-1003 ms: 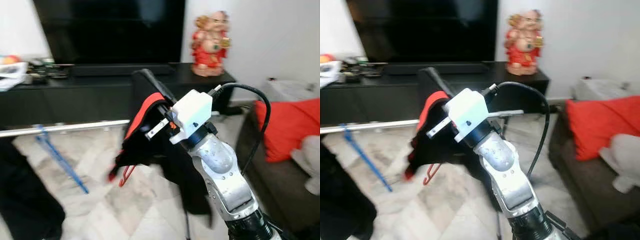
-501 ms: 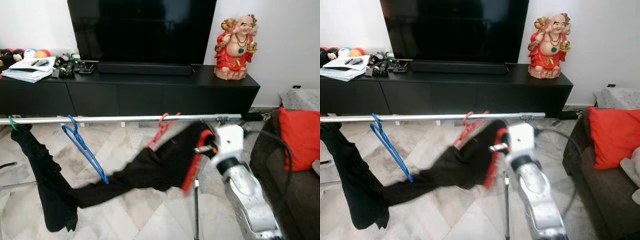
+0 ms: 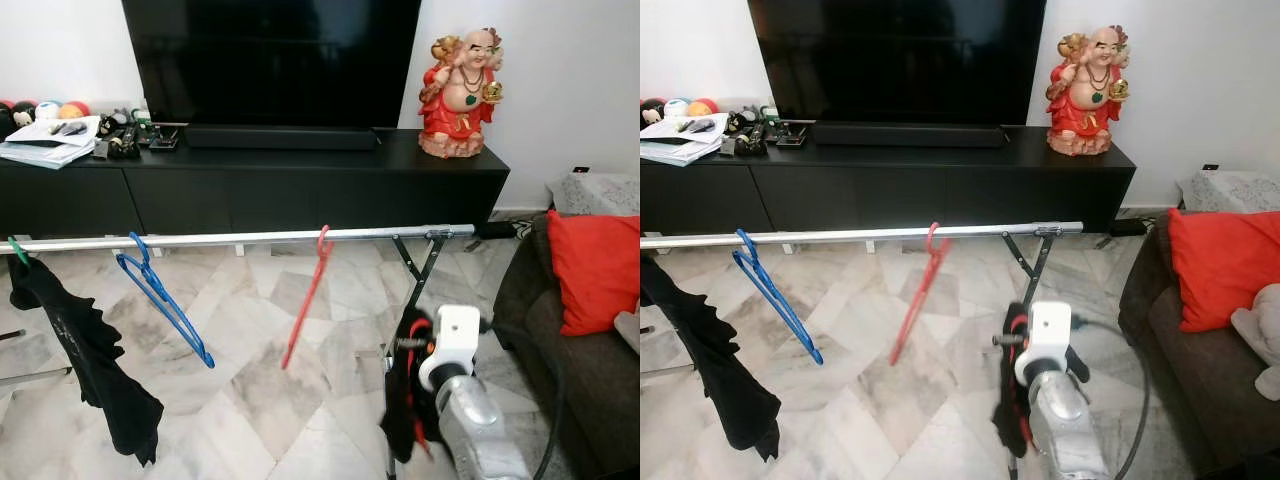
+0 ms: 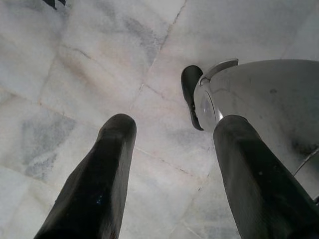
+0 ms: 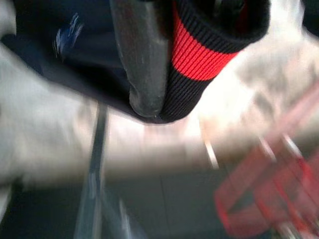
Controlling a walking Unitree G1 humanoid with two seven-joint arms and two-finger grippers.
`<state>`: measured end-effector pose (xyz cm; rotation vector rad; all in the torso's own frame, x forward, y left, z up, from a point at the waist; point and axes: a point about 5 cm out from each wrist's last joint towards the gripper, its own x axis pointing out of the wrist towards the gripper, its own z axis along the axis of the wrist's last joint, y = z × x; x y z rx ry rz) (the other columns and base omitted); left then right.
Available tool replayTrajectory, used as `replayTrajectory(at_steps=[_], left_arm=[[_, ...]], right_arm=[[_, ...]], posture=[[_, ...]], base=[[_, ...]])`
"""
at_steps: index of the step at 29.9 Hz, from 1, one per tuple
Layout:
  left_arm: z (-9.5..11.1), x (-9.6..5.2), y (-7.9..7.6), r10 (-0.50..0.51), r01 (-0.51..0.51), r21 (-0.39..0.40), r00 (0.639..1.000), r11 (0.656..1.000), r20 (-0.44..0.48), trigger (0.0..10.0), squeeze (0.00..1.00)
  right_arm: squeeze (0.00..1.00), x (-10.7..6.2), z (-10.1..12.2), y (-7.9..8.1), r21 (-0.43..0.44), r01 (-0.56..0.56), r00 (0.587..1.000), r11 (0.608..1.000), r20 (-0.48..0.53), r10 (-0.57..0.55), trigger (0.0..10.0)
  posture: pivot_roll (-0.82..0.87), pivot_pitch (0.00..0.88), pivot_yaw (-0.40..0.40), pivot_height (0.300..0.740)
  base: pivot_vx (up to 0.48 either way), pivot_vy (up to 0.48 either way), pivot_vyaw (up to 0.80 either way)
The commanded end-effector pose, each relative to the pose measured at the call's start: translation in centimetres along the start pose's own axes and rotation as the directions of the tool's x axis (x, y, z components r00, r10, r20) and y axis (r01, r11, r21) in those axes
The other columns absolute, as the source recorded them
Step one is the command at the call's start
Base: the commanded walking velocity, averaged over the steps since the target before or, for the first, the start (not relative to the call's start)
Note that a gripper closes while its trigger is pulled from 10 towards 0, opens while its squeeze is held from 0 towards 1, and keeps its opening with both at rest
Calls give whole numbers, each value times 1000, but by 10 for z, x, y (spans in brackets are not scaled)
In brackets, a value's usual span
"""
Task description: Hang hanger
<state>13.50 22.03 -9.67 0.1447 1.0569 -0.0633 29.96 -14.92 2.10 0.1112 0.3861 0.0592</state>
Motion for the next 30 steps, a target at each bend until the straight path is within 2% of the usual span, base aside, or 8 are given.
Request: replayTrajectory(at_steps=[1,4,6,10,17,28,29,30], left_arm=[[-1,0,0,4,-4,4,1000,1000,-1,10000,0],[-2,-1,1,11,-11,-6,1000,1000,-2,10000,0],[-2,-1,1,12,-12,-9,1000,1000,-3,10000,0],[-3,-1,1,22,-22,-25,1000,999,0,10000,0],[-8,-2,0,58,-58,-145,998,988,1,10000,0],[-2,-3,1,113,-95,-171,989,981,93,10000,0],[54,0,8,155,-102,-181,939,978,306,10000,0],[54,0,8,155,-102,-181,939,978,306,10000,0]], right_arm=[[0,0,-12,-2,34,26,999,999,-48,-25,10000],[0,-7,-41,-6,179,113,984,977,-159,-85,10000],[0,-9,-45,-6,211,133,979,968,-177,-96,10000],[0,-15,-58,-13,201,179,968,963,-213,-135,10000],[0,-53,-117,-29,95,201,907,975,-393,-148,10000],[0,-68,-136,-30,51,173,875,984,-465,-130,10000],[0,-70,-137,-31,45,169,876,985,-464,-129,10000],[0,-70,-137,-31,45,169,876,985,-464,-129,10000]], posture=[[64,0,-4,740],[57,0,8,740],[57,0,8,740],[65,0,12,740],[67,0,13,740],[69,0,6,740],[74,0,8,740],[74,0,8,740]], base=[[0,0,0],[0,0,0],[0,0,0],[0,0,0],[0,0,0],[0,0,0],[0,0,0],[0,0,0]])
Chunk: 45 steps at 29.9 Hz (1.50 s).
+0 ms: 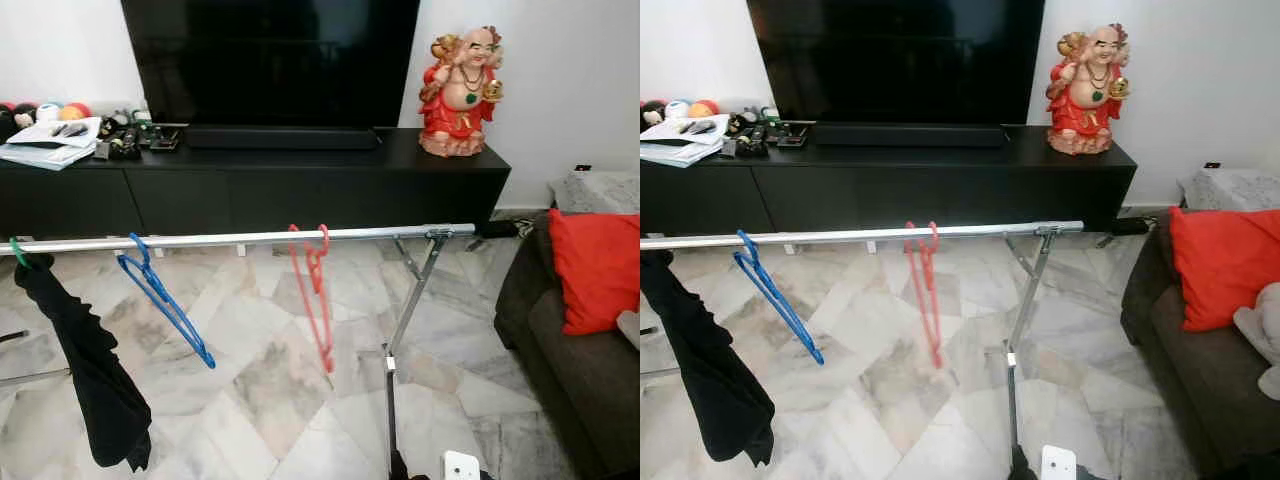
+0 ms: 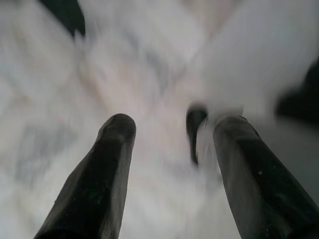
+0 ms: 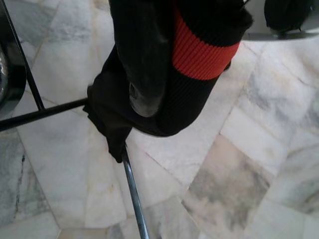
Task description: Hang hanger
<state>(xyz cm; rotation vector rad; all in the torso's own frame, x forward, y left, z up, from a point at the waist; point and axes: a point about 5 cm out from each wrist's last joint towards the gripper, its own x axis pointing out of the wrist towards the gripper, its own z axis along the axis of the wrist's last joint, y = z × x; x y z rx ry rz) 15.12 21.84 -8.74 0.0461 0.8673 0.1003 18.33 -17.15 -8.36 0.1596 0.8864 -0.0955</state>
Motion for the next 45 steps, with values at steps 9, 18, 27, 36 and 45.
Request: replayTrajectory(at_steps=[9,18,27,36,45], left_arm=[[100,-6,13,49,-31,-43,857,999,512,10000,0],[124,-27,7,42,-18,-44,773,999,633,10000,0],[150,-34,-12,-85,49,73,726,996,683,10000,0],[164,-43,-28,-222,123,192,699,974,680,10000,0],[167,-46,-33,-245,143,205,704,968,666,10000,0]], right_arm=[[0,0,2,-3,0,-17,999,1000,28,17,10000],[0,0,2,-7,5,-9,1000,1000,19,9,10000],[0,-3,0,-25,25,31,1000,999,-2,-31,10000],[0,-6,-1,-40,19,60,998,998,-11,-60,10000],[0,-5,7,-45,31,112,993,993,21,-113,10000]], posture=[[92,0,0,740],[105,0,-10,740],[99,0,-9,740],[107,0,-13,740],[103,0,-19,740]], base=[[0,0,669],[0,0,800],[0,0,178],[0,0,0],[0,0,0]])
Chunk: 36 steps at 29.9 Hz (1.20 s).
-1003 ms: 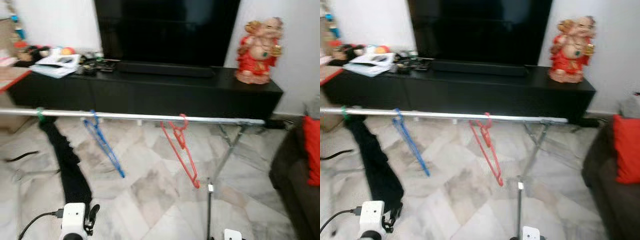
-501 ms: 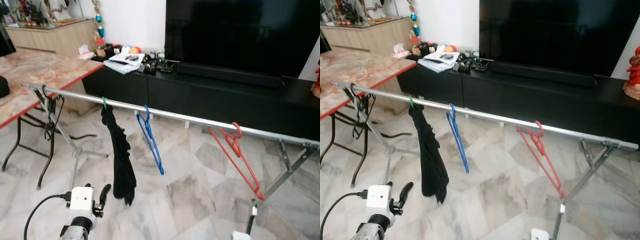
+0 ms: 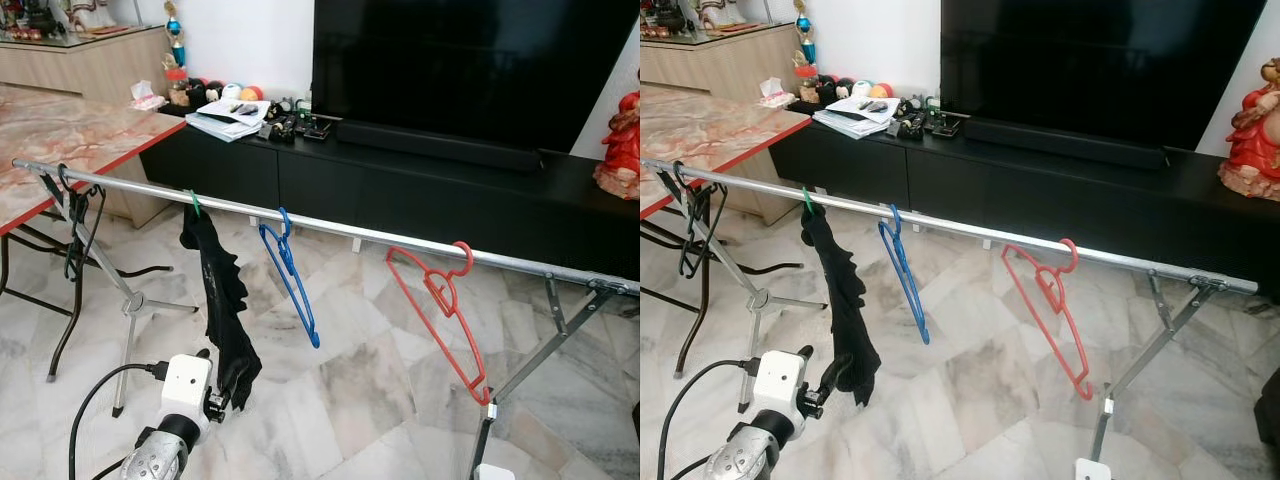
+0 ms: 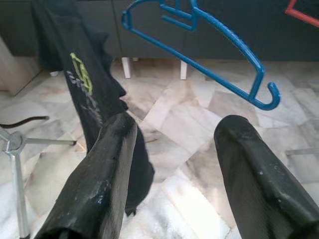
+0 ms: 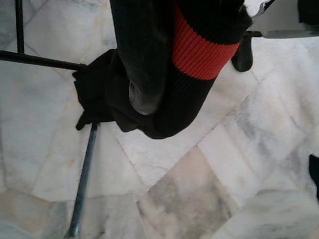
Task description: Hang hanger
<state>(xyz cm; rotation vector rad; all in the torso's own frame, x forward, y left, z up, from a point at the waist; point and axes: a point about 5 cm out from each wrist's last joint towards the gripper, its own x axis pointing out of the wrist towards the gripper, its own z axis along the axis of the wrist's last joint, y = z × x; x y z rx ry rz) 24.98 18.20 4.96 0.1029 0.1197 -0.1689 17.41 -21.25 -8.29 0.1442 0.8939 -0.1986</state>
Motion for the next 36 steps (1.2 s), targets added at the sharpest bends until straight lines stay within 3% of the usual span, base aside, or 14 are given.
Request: replayTrajectory(at_steps=[1,3,4,9,13,21,36], left_arm=[[4,2,-1,-4,4,7,1000,1000,6,10000,0],[4,2,-2,0,0,-13,1000,1000,8,10000,0],[6,3,-2,11,-10,-42,1000,999,14,10000,0],[9,4,-3,0,1,-19,1000,1000,22,10000,0],[10,4,-3,0,1,-28,1000,1000,22,10000,0],[15,6,-3,-2,3,-34,999,999,32,10000,0],[19,6,-2,-3,4,-30,999,1000,41,10000,0]], right_arm=[[0,1,8,-2,4,15,999,1000,29,-15,10000],[0,2,10,2,11,14,999,1000,37,-15,10000],[0,2,5,14,-17,16,1000,1000,27,-15,10000],[0,2,1,19,-19,9,1000,1000,23,-8,10000],[0,1,0,19,-58,18,1000,998,18,-17,10000],[0,0,-2,9,-44,51,999,998,21,-50,10000],[0,0,-3,11,-67,44,999,997,24,-43,10000]], posture=[[103,0,-19,740],[102,0,-22,740],[102,0,-23,740],[104,0,-24,740],[104,0,-24,740],[104,0,-19,740],[112,0,-22,740]], base=[[0,0,0],[255,0,0],[285,0,0],[296,0,0],[302,0,0],[314,0,0],[320,0,0]])
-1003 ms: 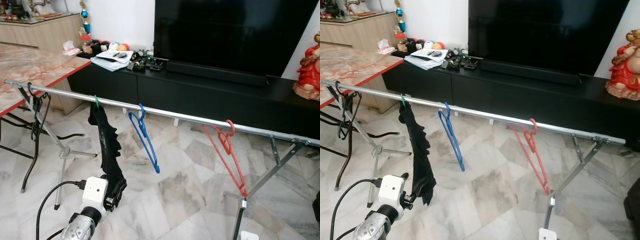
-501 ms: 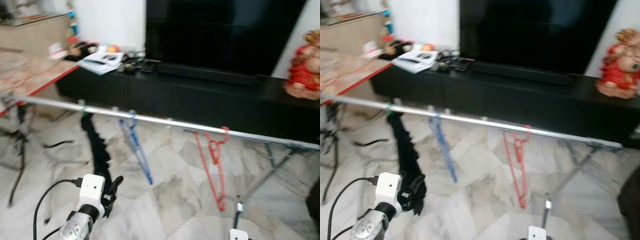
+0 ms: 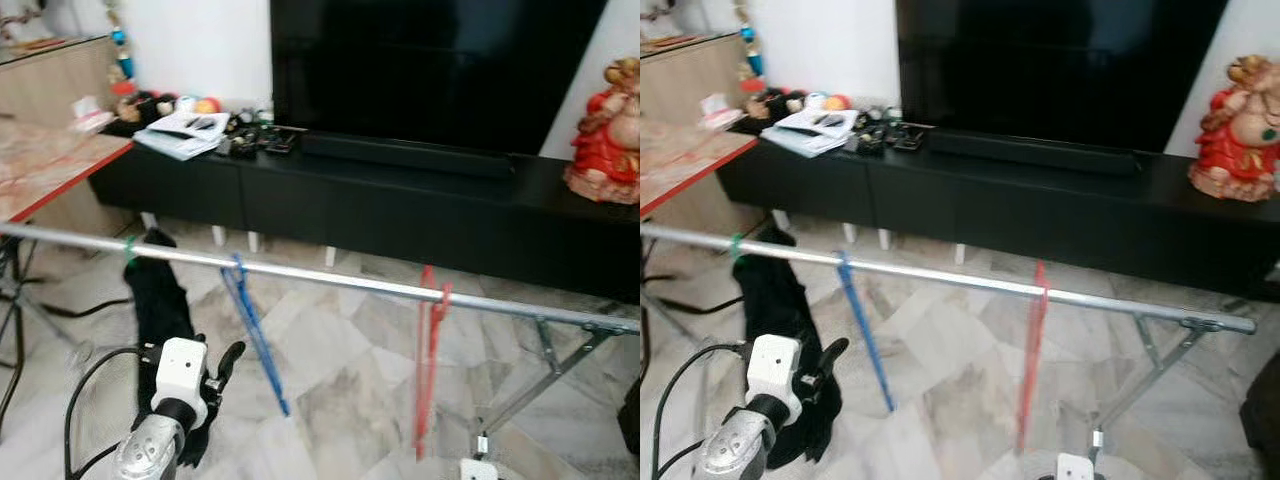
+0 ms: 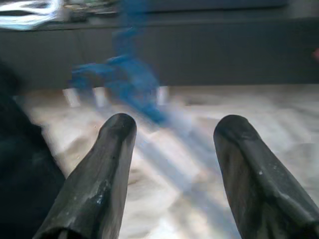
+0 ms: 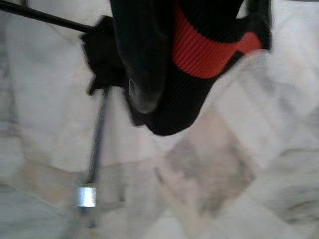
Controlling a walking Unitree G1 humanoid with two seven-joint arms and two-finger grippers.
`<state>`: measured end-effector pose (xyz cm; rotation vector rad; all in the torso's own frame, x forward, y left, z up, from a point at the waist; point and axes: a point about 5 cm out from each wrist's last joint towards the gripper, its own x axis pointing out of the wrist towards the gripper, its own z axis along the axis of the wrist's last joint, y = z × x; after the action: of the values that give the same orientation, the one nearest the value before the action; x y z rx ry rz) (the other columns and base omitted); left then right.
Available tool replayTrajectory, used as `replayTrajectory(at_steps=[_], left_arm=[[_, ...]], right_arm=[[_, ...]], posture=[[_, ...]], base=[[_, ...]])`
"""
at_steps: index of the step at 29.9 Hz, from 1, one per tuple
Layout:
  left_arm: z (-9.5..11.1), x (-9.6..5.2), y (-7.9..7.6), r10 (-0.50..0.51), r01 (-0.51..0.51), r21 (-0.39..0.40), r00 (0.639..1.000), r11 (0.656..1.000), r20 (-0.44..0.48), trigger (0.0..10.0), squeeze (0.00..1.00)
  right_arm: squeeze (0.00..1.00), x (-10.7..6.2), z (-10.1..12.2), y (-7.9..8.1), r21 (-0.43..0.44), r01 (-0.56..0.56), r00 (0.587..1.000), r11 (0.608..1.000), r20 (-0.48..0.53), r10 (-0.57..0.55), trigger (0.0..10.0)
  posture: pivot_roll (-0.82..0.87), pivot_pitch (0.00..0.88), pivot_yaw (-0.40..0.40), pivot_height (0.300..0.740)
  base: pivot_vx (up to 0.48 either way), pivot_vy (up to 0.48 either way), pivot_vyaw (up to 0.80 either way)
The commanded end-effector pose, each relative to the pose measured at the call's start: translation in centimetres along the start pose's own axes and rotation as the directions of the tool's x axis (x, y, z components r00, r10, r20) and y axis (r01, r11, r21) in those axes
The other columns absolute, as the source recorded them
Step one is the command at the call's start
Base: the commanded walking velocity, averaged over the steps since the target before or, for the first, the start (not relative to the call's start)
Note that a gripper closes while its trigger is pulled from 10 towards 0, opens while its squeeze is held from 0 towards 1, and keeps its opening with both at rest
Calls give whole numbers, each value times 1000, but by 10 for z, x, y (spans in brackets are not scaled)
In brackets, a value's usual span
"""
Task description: Hang hanger
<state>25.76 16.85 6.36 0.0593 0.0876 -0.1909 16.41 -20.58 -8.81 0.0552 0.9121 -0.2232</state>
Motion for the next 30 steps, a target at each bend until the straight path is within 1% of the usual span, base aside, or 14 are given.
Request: replayTrajectory(at_steps=[1,3,7,11,14,17,18,20,22,23,26,27,29,30], left_arm=[[3,-3,9,19,-19,11,1000,1000,6,10000,0],[6,-3,10,18,-18,12,1000,1000,19,10000,0],[11,-3,10,14,-15,16,999,1000,39,10000,0],[13,-3,11,16,-16,33,1000,999,27,10000,0],[15,-1,10,16,-16,-17,1000,1000,11,10000,0],[20,1,10,12,-11,-41,1000,999,20,10000,0],[26,5,8,-18,19,-48,1000,999,24,10000,0],[29,7,7,-38,39,-48,999,998,12,10000,0],[29,10,6,-55,54,-13,998,998,-31,10000,0],[29,10,6,-55,54,-13,998,998,-31,10000,0],[32,17,6,-36,38,16,997,999,-72,10000,0],[35,19,5,-44,45,5,996,999,-72,10000,0],[40,30,2,-52,54,9,991,999,-121,10000,0],[40,30,2,-52,54,9,991,999,-121,10000,0]], right_arm=[[0,2,10,7,0,-16,999,1000,31,16,10000],[0,2,10,7,-2,-16,999,1000,31,16,10000],[0,2,9,7,-7,-16,999,1000,30,16,10000],[0,2,7,7,-17,-16,1000,1000,26,17,10000],[0,2,7,8,-20,-20,999,1000,26,20,10000],[0,2,7,8,-21,-22,999,1000,25,23,10000],[0,2,7,9,-22,-24,999,999,23,25,10000],[0,1,7,9,-24,-26,999,999,21,26,10000],[0,1,6,9,-23,-27,999,999,18,27,10000],[0,1,6,9,-23,-27,999,999,18,27,10000],[0,1,5,10,-26,-30,999,999,13,30,10000],[0,1,5,10,-26,-31,999,999,11,31,10000],[0,1,3,12,-29,-37,999,999,5,37,10000],[0,1,3,12,-29,-37,999,999,5,37,10000]], posture=[[112,0,-22,740],[110,0,-19,740],[113,0,-20,740],[113,0,-20,740],[115,1,-19,740],[113,2,-19,740],[114,1,-19,740],[114,1,-18,740],[114,1,-18,740],[114,1,-18,740],[117,0,-15,740],[113,0,-12,740],[110,0,-7,740],[110,0,-7,740]], base=[[330,0,0],[315,0,0],[0,0,0],[0,0,0],[0,0,0],[0,0,0],[0,0,0],[0,0,0],[0,0,0],[0,0,0],[0,0,0],[0,0,0],[0,0,0],[0,0,0]])
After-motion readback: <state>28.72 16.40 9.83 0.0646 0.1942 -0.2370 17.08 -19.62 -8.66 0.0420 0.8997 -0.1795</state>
